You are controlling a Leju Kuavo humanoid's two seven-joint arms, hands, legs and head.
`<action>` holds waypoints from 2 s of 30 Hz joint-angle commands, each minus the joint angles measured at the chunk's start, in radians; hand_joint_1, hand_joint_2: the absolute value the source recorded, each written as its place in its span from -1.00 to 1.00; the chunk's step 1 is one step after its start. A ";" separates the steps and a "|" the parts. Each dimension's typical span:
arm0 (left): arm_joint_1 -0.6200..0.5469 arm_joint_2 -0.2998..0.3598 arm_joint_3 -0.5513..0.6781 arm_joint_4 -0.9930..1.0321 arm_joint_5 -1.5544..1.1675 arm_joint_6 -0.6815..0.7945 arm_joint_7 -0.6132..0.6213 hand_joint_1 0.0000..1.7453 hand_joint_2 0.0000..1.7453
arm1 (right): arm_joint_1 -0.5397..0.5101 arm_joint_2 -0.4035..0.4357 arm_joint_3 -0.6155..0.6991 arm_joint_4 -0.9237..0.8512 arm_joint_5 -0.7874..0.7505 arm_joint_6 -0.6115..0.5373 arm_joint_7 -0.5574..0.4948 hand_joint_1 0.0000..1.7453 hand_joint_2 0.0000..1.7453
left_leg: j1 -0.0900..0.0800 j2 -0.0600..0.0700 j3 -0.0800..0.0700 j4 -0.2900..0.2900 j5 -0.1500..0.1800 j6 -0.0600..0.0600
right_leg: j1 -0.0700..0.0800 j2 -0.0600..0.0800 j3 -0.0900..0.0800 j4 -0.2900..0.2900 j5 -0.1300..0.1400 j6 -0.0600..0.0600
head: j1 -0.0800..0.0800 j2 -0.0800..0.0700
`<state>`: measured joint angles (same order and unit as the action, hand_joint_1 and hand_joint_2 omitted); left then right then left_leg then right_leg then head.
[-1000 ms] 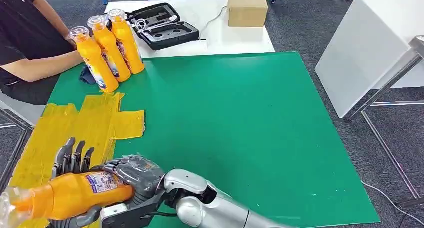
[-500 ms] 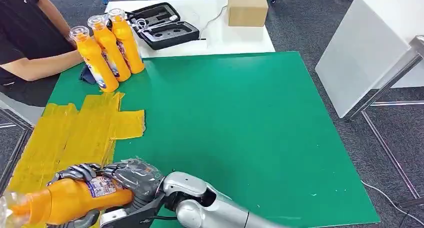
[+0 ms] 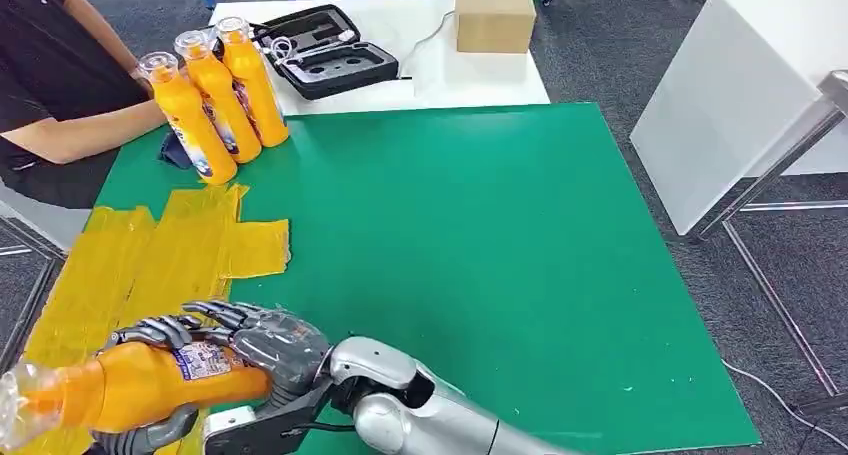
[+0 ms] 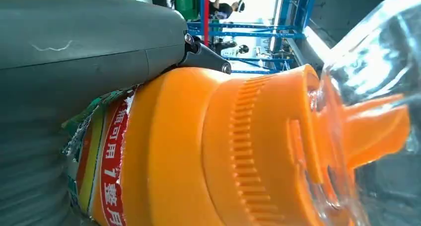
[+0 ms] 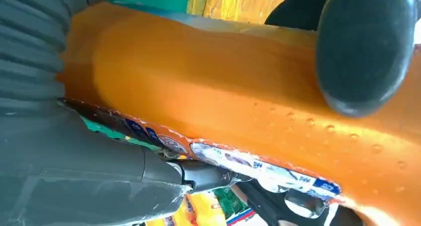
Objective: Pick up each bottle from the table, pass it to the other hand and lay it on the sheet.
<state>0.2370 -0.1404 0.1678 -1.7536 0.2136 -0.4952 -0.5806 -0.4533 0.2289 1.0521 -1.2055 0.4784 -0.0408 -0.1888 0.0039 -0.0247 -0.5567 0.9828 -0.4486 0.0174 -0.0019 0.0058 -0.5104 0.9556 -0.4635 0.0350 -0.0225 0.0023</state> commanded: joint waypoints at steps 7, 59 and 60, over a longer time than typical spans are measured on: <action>-0.059 -0.013 0.069 0.018 -0.042 0.076 -0.020 1.00 1.00 | -0.013 -0.080 -0.161 -0.003 -0.015 -0.025 0.013 -1.00 -1.00 | 0.001 -0.001 0.001 0.000 0.000 0.000 | 0.001 -0.002 0.003 -0.002 0.000 0.000 | 0.000 0.000; -0.145 0.158 -0.136 0.582 -1.603 1.090 0.269 -0.90 1.00 | -0.002 -0.205 -0.234 -0.162 -0.060 -0.012 0.005 -1.00 -1.00 | 0.000 0.001 0.005 0.000 0.000 0.000 | 0.000 -0.001 0.006 -0.001 0.000 0.000 | 0.000 0.000; -0.143 0.158 -0.136 0.580 -1.603 1.091 0.269 -1.00 1.00 | -0.002 -0.205 -0.234 -0.163 -0.060 -0.012 0.005 -1.00 -1.00 | 0.000 0.000 0.005 -0.001 0.000 0.000 | 0.000 0.000 0.006 -0.001 0.000 0.000 | 0.000 0.000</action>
<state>0.1112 0.0046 0.0584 -1.2531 -1.3870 0.6054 -0.3147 -0.4266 0.0477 0.8129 -1.3863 0.4227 -0.0584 -0.1797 0.0036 -0.0260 -0.5527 0.9829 -0.4484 0.0174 -0.0024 0.0054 -0.5059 0.9556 -0.4634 0.0350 -0.0225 0.0023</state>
